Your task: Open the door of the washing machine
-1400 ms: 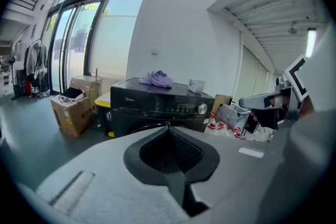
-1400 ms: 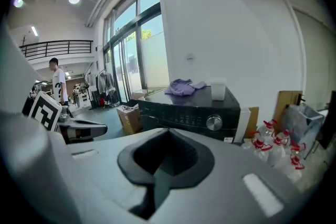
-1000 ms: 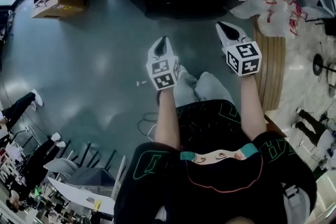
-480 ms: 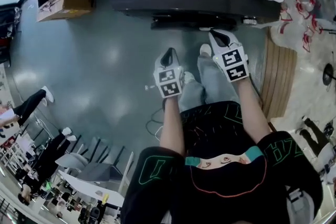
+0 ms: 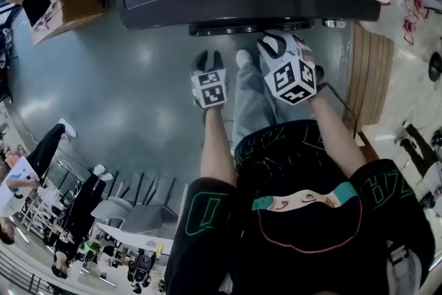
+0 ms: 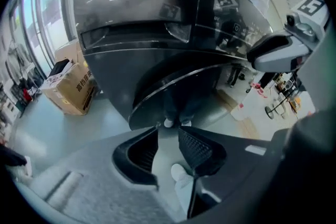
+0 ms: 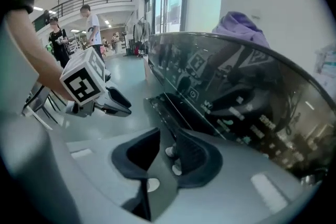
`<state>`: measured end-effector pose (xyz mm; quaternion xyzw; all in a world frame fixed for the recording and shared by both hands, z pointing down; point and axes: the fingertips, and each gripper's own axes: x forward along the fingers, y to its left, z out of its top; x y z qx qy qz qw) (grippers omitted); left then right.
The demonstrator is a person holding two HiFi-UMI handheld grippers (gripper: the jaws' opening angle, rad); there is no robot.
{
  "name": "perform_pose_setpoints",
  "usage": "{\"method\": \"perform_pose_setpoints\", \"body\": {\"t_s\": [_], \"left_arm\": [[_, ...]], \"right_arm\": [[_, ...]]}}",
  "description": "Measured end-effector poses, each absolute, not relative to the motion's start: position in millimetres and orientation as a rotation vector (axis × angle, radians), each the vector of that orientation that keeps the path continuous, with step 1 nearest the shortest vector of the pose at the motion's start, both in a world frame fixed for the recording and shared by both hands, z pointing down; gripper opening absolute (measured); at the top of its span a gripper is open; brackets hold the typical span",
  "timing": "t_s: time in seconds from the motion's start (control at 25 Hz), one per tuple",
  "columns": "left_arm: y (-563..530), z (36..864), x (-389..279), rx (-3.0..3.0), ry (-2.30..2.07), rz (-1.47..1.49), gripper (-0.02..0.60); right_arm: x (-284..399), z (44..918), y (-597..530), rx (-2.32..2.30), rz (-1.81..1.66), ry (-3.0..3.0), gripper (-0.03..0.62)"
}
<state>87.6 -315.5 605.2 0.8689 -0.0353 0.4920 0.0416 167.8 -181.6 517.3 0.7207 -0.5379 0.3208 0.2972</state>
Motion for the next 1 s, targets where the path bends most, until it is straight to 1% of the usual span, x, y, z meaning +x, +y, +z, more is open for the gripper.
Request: {"method": "perform_pose_setpoints", "body": {"t_s": [0.08,0.16,0.24,0.36,0.6,0.88,0.96,1.0], "left_arm": [[-322.3,613.6,87.6,2.673,-0.036,1.577,0.167],[-331.7,618.5,85.7,2.687,0.030,1.634,0.200],[-341.8,621.9,86.7,2.718,0.109,1.682,0.226],[-351.3,631.2,90.3,2.769,0.254,1.760,0.241],[-363.0,655.7,100.4,2.841,0.510,1.862,0.262],[-371.3,660.4,125.3,2.949,0.688,1.815,0.257],[-370.4,662.4,127.7,2.948,0.751,1.840,0.166],[-370.8,663.3,128.1,2.944,0.767,1.856,0.145]], "right_arm": [[166.6,519.4,-185.3,1.879,0.813,-1.408,0.106],[164.6,521.8,-190.0,1.819,0.776,-1.394,0.143],[163.8,525.5,-196.8,1.741,0.739,-1.387,0.146],[163.1,532.8,-205.8,1.646,0.698,-1.373,0.160],[160.4,540.6,-211.6,1.609,0.629,-1.277,0.161],[169.3,547.6,-211.3,1.587,0.609,-1.191,0.161],[171.0,550.2,-213.1,1.578,0.625,-1.198,0.161],[171.0,551.3,-213.4,1.571,0.634,-1.210,0.159]]}}
